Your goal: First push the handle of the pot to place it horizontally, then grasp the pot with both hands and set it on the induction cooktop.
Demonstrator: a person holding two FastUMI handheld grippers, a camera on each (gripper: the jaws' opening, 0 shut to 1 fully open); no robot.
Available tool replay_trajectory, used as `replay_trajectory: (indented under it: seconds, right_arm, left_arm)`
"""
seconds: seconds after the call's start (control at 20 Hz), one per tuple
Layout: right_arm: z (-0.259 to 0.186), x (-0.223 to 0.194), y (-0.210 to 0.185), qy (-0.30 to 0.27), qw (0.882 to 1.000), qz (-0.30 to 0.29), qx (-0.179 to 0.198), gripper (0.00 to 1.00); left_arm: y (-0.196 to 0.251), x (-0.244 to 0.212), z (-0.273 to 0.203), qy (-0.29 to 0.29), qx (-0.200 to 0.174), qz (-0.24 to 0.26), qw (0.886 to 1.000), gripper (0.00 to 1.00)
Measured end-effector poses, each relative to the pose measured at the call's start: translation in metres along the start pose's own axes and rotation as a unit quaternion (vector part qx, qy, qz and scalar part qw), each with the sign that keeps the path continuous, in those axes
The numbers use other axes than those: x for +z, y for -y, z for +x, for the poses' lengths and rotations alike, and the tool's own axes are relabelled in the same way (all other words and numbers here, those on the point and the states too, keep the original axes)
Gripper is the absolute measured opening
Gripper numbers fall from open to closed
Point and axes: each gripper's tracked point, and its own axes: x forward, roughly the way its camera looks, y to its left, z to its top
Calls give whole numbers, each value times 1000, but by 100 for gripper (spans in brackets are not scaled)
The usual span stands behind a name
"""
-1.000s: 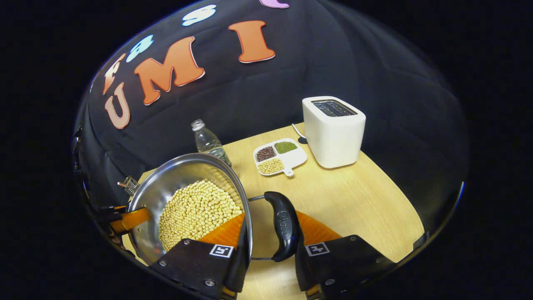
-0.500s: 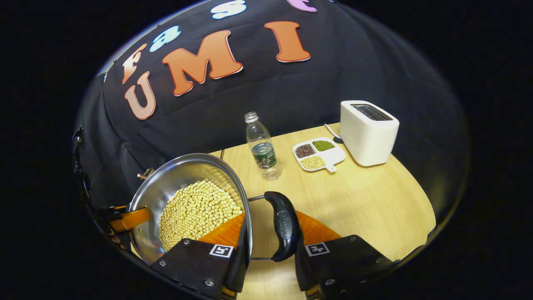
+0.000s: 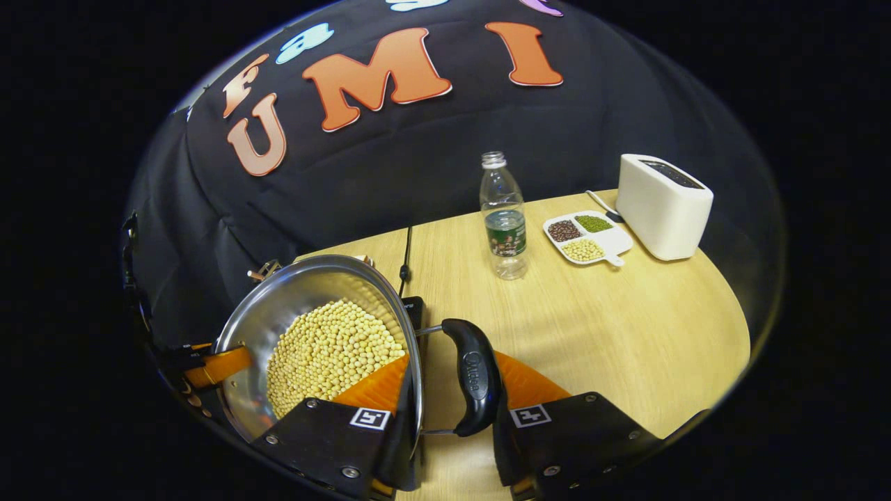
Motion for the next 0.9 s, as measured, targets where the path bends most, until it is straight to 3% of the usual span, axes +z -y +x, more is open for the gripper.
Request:
replay_trajectory:
  seconds: [0.05,0.1,0.15,0.3,0.35,0.45,0.55,0.65,0.75,0.9]
  right_arm:
    - [7,-2,-6,-4,1000,1,4,43]
    - [12,-5,-13,-9,1000,0,7,43]
    - [16,-10,-20,-14,1000,1,11,48]
    - [31,-20,-32,-24,1000,2,21,48]
    - [36,-23,-36,-28,999,2,23,48]
    - [46,-28,-45,-35,999,3,27,48]
    - [55,-35,-48,-45,999,3,28,49]
    - [58,-37,-50,-51,998,3,30,49]
    - [58,-33,-48,-41,999,-1,26,48]
    - [57,-32,-48,-44,999,0,31,53]
  left_arm:
    - [-2,2,-6,-3,3,-2,1000,57]
    - [-5,4,-10,-5,7,-2,1000,64]
    - [-6,6,-12,-9,10,-3,1000,60]
    - [-6,8,-17,-20,17,-4,1000,57]
    - [-6,8,-18,-21,19,-2,1000,64]
    - [-6,8,-19,-25,22,-3,999,57]
    - [-5,5,-18,-33,21,-11,999,60]
    - [-4,4,-19,-49,17,-21,998,57]
    - [-3,3,-19,-47,10,-24,999,62]
    - [-4,-3,-18,-55,16,-25,998,63]
